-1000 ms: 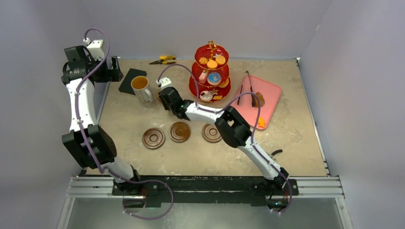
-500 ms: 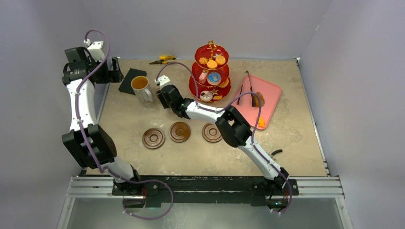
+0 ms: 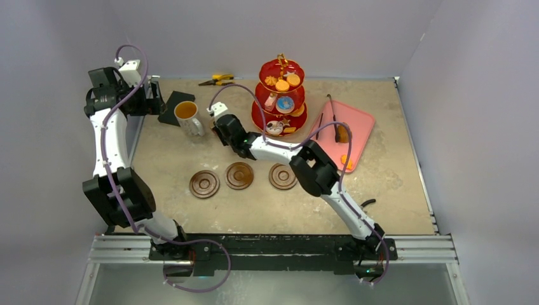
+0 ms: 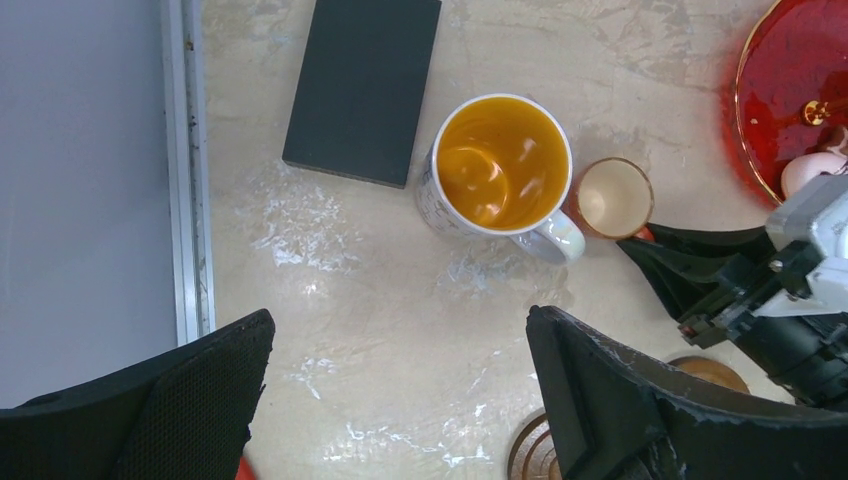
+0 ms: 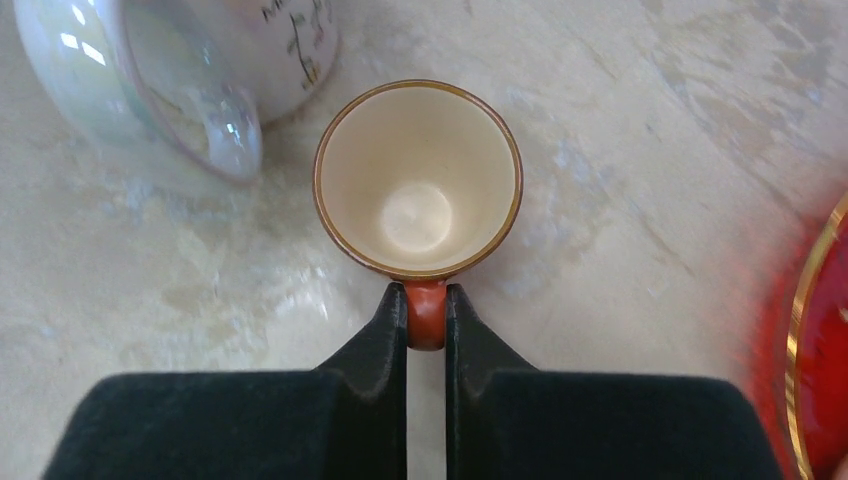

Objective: Serve the afternoon tea
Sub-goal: Pick up the cup at the center of the board, then place the cup on the coaster.

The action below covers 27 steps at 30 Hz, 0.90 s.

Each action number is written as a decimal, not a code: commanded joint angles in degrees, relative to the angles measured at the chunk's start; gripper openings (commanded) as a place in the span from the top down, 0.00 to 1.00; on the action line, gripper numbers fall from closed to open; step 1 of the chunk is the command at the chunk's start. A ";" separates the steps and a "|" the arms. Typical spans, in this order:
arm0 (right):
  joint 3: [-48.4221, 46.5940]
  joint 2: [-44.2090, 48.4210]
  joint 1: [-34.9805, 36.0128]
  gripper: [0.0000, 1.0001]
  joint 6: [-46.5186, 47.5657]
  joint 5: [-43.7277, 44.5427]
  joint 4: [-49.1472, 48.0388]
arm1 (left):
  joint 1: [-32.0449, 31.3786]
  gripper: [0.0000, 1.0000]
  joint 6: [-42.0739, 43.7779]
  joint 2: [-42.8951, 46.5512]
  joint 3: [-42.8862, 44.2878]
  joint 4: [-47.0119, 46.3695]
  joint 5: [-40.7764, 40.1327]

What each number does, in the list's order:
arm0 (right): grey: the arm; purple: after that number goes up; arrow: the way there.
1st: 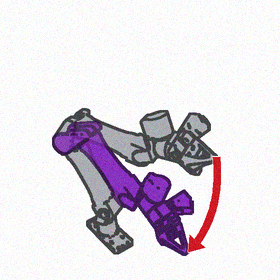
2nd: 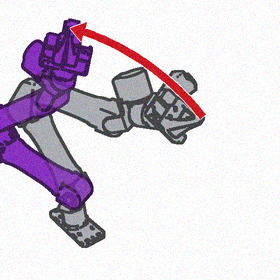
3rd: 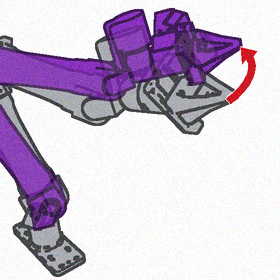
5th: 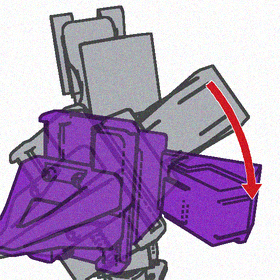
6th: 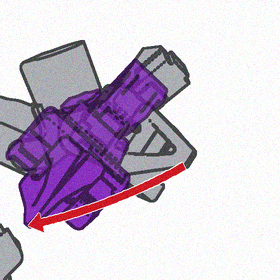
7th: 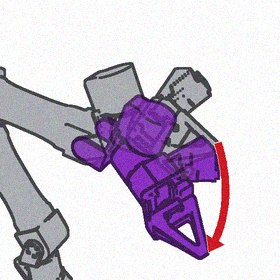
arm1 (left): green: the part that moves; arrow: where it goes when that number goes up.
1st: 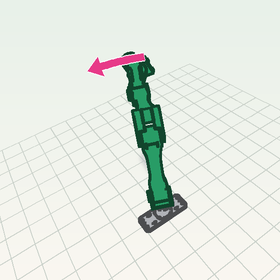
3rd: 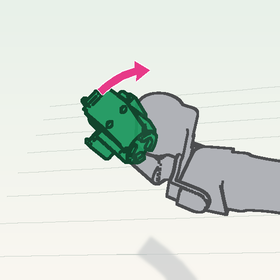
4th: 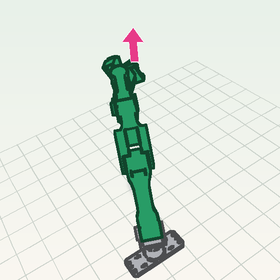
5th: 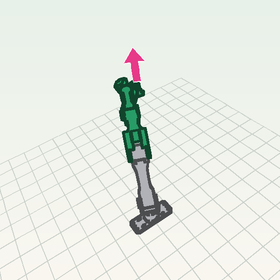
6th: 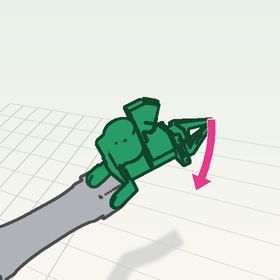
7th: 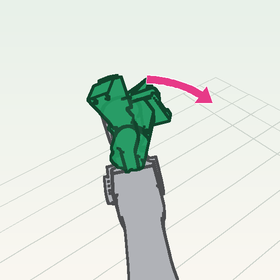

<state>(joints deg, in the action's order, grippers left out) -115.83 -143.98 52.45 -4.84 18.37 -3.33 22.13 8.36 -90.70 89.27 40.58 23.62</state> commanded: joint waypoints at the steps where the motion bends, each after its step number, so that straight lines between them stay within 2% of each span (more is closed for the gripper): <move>1: 7.34 12.29 -0.30 1.00 0.95 2.09 -4.58 | 0.51 0.02 0.88 2.97 -0.69 -0.86 1.96; 7: 22.36 25.48 -0.33 1.00 -0.57 3.44 -6.76 | 0.51 0.03 0.66 3.66 -1.47 -0.89 3.45; 18: 59.57 53.33 -0.15 1.00 -13.61 9.56 -6.54 | 0.45 0.04 1.52 4.68 -1.89 1.23 6.76; 22: 67.19 60.21 0.45 1.00 -17.76 10.72 -4.53 | 0.46 0.04 1.32 4.82 -2.31 1.55 7.87; 27: 72.57 63.71 1.62 1.00 -20.99 11.00 -3.54 | 0.46 0.03 1.15 4.98 -2.98 2.08 8.48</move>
<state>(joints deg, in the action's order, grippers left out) -45.17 -83.53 52.90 -20.99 27.20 -5.37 22.13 8.75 -88.03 86.98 42.41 29.76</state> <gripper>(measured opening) 0.126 0.965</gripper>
